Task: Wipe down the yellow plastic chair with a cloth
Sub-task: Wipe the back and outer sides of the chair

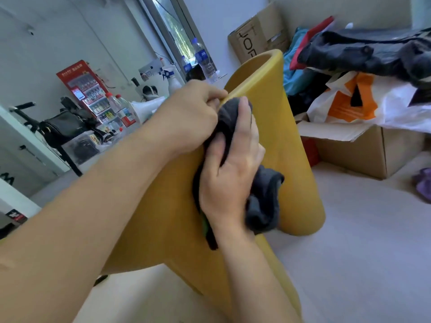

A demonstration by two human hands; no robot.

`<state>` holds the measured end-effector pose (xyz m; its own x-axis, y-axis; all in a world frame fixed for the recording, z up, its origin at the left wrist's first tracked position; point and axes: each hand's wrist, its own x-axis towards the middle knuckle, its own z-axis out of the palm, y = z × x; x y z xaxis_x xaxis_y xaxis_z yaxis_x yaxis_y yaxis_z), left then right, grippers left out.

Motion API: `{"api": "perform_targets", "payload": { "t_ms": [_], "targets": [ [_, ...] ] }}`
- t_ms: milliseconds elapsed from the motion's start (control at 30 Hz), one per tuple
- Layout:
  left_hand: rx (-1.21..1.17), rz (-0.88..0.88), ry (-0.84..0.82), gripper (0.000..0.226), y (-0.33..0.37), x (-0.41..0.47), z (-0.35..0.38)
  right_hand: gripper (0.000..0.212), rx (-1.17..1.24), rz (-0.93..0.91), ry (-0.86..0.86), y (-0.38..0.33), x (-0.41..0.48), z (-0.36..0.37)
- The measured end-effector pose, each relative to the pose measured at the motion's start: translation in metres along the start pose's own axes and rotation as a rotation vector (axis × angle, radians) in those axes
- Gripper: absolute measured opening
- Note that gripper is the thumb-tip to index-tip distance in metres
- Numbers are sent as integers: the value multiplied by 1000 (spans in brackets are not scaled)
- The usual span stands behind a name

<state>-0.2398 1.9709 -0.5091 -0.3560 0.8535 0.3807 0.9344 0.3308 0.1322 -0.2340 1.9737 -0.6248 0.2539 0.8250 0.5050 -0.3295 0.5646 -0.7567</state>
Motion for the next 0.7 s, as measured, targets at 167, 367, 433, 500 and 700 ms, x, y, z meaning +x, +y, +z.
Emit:
{"api": "perform_targets", "payload": {
  "t_ms": [167, 367, 433, 500, 700],
  "targets": [
    [296, 29, -287, 49, -5, -14, -14, 52, -24, 758, -139, 114, -5, -17],
    [-7, 108, -234, 42, -9, -16, -11, 53, 127, 259, -63, 6, -7, -11],
    [-161, 81, -146, 35, -9, -20, -15, 48, 221, 69, -54, -31, 0, -4],
    [-195, 64, -148, 35, -13, -28, -23, 45, 168, -59, -49, -22, 0, -2],
    [275, 83, -16, 44, -40, -78, -31, 52, 55, 661, -74, 83, -18, -16]
  ]
}}
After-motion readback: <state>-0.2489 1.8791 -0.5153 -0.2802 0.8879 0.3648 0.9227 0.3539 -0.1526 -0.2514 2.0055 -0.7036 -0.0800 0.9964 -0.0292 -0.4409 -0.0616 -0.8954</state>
